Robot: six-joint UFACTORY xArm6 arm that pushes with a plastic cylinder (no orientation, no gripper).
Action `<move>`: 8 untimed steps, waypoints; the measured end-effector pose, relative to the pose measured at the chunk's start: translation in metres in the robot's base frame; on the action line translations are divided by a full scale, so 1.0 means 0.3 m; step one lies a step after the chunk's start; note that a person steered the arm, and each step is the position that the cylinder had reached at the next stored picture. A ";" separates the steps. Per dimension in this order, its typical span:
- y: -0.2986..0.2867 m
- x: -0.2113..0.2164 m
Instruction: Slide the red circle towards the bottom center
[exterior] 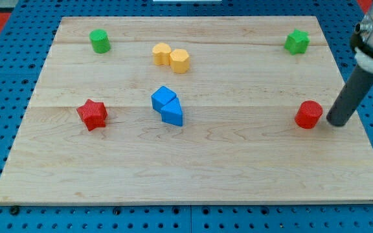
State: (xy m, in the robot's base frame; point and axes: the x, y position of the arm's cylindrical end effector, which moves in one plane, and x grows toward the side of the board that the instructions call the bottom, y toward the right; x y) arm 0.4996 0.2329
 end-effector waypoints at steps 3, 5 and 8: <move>-0.008 -0.069; 0.184 -0.158; -0.094 -0.220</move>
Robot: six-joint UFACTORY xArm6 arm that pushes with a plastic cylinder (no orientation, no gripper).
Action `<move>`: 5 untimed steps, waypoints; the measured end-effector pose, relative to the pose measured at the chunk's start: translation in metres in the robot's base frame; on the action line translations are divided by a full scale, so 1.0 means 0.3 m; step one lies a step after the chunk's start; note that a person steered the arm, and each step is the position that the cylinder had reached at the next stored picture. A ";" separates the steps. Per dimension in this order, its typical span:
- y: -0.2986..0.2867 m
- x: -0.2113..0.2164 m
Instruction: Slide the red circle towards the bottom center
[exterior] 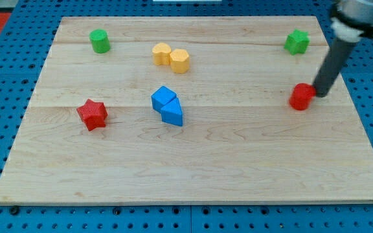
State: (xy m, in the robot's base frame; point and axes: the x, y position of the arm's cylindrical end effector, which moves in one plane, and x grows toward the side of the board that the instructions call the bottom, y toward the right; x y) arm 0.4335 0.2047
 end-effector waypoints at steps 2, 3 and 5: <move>-0.237 0.187; -0.085 0.114; -0.317 0.113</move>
